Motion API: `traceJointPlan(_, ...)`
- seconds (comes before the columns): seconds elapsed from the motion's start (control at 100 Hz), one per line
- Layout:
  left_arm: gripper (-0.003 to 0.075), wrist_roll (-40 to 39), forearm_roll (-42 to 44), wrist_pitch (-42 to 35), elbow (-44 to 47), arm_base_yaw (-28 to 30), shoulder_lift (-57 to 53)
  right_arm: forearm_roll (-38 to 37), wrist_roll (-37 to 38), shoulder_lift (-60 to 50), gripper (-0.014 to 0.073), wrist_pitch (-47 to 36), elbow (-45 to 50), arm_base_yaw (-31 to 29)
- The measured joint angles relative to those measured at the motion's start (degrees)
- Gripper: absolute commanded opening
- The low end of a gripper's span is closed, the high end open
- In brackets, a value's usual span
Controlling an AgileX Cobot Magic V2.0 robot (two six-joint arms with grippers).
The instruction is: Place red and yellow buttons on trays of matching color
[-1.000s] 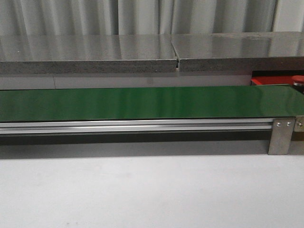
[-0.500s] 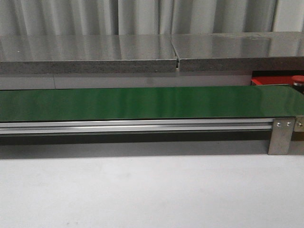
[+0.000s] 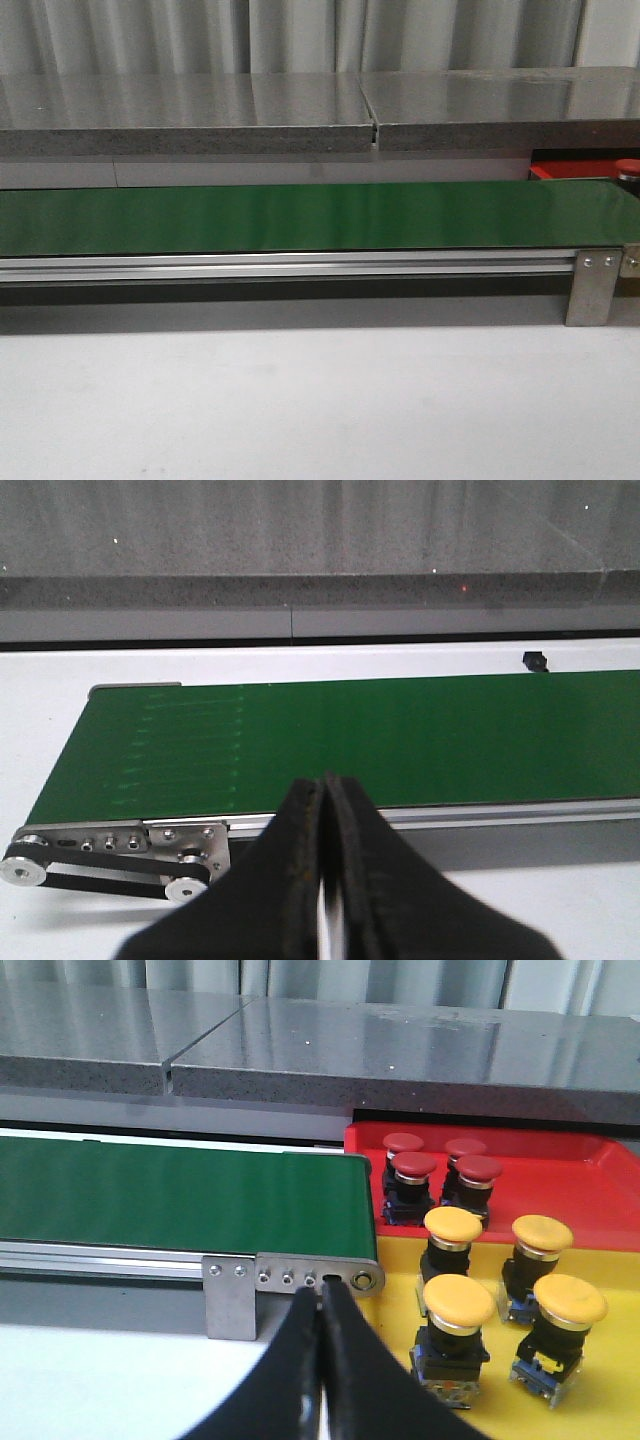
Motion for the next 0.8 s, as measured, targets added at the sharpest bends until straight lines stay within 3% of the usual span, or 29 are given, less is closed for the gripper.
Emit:
traceJointPlan(0.49, -0.002, -0.12, 1.1, -7.47, 17.2, 2.98, -18.41, 0.0, 0.0, 0.0, -0.0121, 0.0, 0.0, 0.0)
traceJointPlan(0.8, -0.0019, -0.12, 1.14, -10.09, 17.24, 3.07, -18.7, 0.0, 0.0, 0.0, -0.0121, -0.13, 0.0, 0.0)
